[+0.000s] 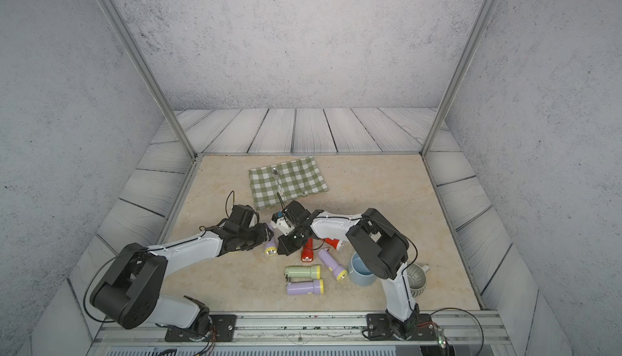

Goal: Close the plug at the bottom of the flashlight
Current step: Adjust the flashlight at the center of the board, then pick up the flashlight from the center of the board.

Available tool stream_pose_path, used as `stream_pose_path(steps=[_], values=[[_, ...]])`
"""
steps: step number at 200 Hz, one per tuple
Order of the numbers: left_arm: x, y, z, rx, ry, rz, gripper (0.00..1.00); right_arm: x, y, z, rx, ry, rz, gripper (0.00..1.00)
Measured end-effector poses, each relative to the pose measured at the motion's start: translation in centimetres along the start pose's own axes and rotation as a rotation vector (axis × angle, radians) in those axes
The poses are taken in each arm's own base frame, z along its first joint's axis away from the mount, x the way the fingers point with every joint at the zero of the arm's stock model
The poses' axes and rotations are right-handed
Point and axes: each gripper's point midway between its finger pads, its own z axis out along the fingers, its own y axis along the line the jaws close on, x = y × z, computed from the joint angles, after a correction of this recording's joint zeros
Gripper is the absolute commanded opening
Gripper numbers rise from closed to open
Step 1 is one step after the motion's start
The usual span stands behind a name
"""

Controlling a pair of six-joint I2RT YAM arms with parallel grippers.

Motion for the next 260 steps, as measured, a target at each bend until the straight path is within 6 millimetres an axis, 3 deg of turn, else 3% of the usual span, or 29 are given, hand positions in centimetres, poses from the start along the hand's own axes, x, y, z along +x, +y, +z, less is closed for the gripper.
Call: stream_pose_path(steps=[23,47,73,99,131,200,224,260], values=[[-0.9,-1.2,-0.7,0.020,-0.012,0.038,0.63,-0.5,0.2,-0.8,0.006,-0.021,-0.005,0.14],[-2.0,-2.5,-1.3,0.039,-0.026,0.076,0.63,-1.4,0.2,-3.0,0.034,-0.064,0.005,0.18],[-2.1,-2.5,-1.1,0.024,-0.007,0.113,0.60,-2.3,-1.3,-6.1,0.107,-0.131,0.045,0.19],[-1.4,-1.3,-0.1,-0.032,0.043,0.129,0.59,-1.6,-3.7,-8.2,0.186,-0.158,0.104,0.20],[-0.6,-0.2,0.8,-0.084,0.094,0.140,0.58,-0.5,-5.8,-9.1,0.249,-0.153,0.154,0.24],[-1.0,-1.4,3.4,-0.110,0.137,0.194,0.52,-0.5,-6.4,-10.3,0.293,-0.180,0.153,0.27],[-0.9,-1.9,3.8,-0.112,0.142,0.215,0.40,-0.4,-6.9,-10.5,0.315,-0.179,0.160,0.27],[-0.7,-2.4,3.9,-0.097,0.143,0.243,0.12,-0.4,-7.8,-11.0,0.338,-0.185,0.175,0.27]])
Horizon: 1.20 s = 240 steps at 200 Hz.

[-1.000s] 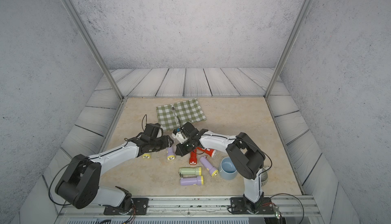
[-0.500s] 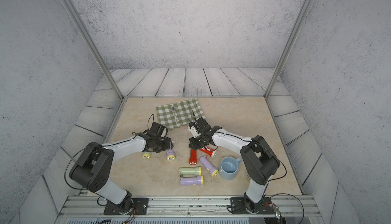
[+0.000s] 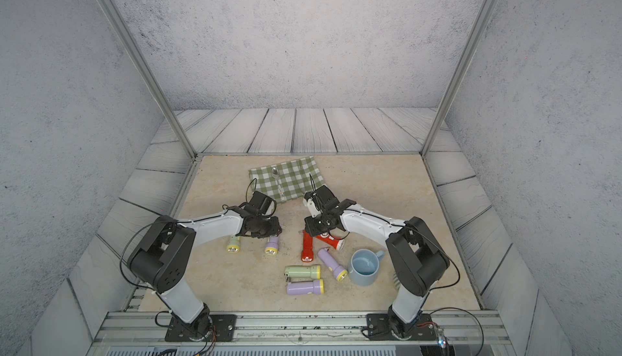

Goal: Close the plug at the bottom of the flashlight
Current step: Pick up the flashlight from the center of the board, then close the plug of the flashlight.

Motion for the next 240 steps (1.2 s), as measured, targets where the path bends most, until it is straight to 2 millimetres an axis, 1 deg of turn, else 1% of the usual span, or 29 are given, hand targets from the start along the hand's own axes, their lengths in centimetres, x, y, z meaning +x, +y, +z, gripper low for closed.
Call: stream_pose_path(steps=[8,35,54,74,97,109,122,130,144,178,213,230,240], values=[[0.0,-0.1,0.0,0.002,0.000,0.004,0.06,-0.1,-0.1,0.0,0.002,-0.001,0.003,0.27],[0.0,-0.3,-0.3,0.013,-0.006,0.027,0.02,-0.2,-0.6,-0.1,0.008,-0.004,0.012,0.27],[-0.5,-1.0,-1.6,0.045,-0.042,0.060,0.00,-0.3,-0.9,-0.2,0.015,-0.008,0.018,0.27],[-2.2,-2.8,-4.5,0.112,-0.141,0.124,0.00,-1.0,-1.3,-1.1,0.013,-0.032,0.031,0.27],[-4.7,-5.7,-9.1,0.220,-0.304,0.242,0.00,-2.7,-1.6,-3.2,-0.031,-0.102,0.061,0.27],[-5.4,-7.1,-11.4,0.279,-0.380,0.309,0.00,-3.9,-1.5,-4.4,-0.065,-0.150,0.065,0.27],[-5.7,-8.5,-13.5,0.342,-0.445,0.380,0.00,-5.1,-1.3,-5.7,-0.096,-0.198,0.060,0.27],[-5.5,-9.3,-14.6,0.384,-0.479,0.425,0.00,-5.7,-1.0,-6.5,-0.114,-0.226,0.049,0.27],[-4.9,-10.2,-15.8,0.445,-0.512,0.491,0.00,-6.6,-0.2,-7.9,-0.140,-0.272,0.017,0.27],[-2.7,-11.9,-17.5,0.586,-0.540,0.618,0.00,-8.0,2.4,-11.7,-0.224,-0.379,-0.078,0.29],[-1.1,-14.4,-20.1,0.764,-0.560,0.739,0.00,-8.6,5.0,-14.9,-0.329,-0.448,-0.142,0.32],[-0.6,-15.0,-21.0,0.815,-0.563,0.780,0.00,-8.6,5.7,-16.0,-0.357,-0.464,-0.149,0.33],[-0.4,-15.2,-21.5,0.829,-0.579,0.806,0.00,-8.5,5.9,-16.6,-0.356,-0.457,-0.138,0.37]])
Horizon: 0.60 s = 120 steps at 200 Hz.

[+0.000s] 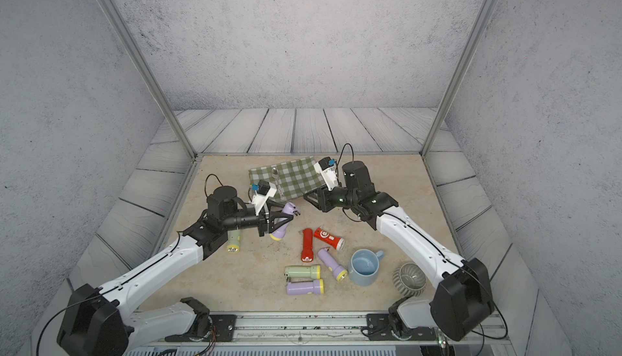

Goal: Close the plug at the bottom of the flashlight
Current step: Close the plug of the flashlight.

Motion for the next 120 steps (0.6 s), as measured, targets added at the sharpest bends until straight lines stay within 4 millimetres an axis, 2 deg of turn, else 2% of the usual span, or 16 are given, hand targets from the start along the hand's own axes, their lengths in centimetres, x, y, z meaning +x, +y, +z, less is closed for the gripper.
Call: stream_pose_path(steps=[49,88,120], values=[[-3.0,-2.1,-1.3,0.036,-0.069,0.174,0.00,-3.0,1.7,-2.7,0.049,-0.010,0.006,0.43],[-5.8,-4.7,-1.5,0.177,-0.094,0.252,0.00,-1.9,3.8,-3.8,-0.048,-0.038,-0.083,0.54],[-5.9,-6.4,-1.9,0.278,-0.094,0.261,0.00,-2.0,5.6,-4.1,-0.149,-0.063,-0.154,0.58]])
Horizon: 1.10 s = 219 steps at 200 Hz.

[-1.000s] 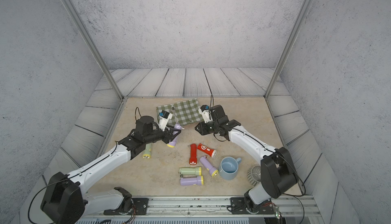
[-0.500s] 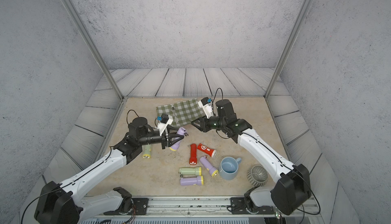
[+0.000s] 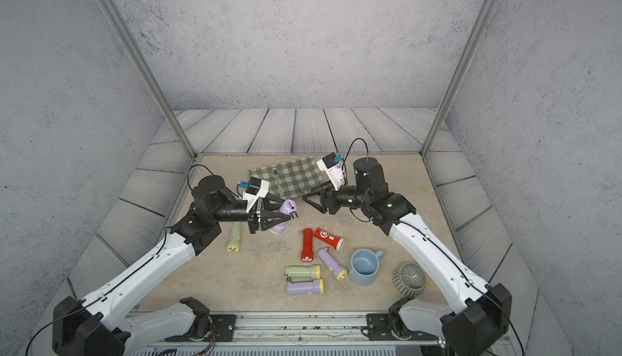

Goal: Close the plug at the bottom of the flashlight
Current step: Close the plug of the flashlight.

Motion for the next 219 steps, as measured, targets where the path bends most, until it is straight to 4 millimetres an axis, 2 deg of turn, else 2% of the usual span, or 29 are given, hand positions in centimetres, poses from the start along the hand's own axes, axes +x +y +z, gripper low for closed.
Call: stream_pose_path(steps=[45,73,154,219], values=[[-0.2,-1.2,0.1,0.086,-0.004,-0.012,0.00,-1.6,3.5,-0.4,-0.192,-0.050,-0.061,0.61],[-0.1,-1.3,0.3,0.125,-0.002,-0.034,0.00,-2.0,5.2,-0.8,-0.293,-0.054,-0.072,0.61],[-0.8,-1.9,0.5,0.208,-0.017,-0.062,0.00,-0.3,8.8,-1.3,-0.401,-0.001,-0.139,0.65],[-1.4,-2.5,0.4,0.245,-0.031,-0.061,0.00,0.4,9.6,-1.0,-0.462,0.028,-0.135,0.58]])
